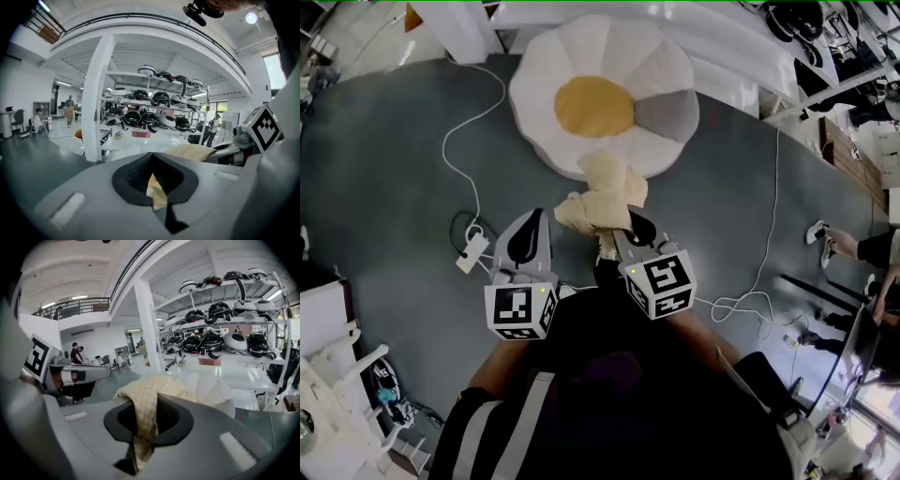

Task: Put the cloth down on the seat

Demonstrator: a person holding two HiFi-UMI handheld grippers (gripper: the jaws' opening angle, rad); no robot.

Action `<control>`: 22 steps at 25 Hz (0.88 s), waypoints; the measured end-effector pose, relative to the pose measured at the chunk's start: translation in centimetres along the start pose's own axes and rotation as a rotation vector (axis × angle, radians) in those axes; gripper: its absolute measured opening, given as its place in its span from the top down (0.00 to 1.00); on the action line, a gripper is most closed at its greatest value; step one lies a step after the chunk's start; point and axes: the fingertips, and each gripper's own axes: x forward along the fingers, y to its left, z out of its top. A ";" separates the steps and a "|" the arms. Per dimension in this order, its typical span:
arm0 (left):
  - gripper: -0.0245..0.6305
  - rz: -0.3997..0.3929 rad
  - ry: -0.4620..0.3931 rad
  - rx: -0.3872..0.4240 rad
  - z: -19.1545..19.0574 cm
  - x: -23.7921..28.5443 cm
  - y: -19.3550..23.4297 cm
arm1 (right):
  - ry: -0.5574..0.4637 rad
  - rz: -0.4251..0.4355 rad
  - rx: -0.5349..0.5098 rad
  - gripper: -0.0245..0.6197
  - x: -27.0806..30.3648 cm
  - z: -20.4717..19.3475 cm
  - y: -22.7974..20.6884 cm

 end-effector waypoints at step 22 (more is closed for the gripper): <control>0.96 0.017 -0.017 0.017 4.4 12.2 -1.7 | -0.012 0.010 -0.021 0.91 5.1 4.7 -11.2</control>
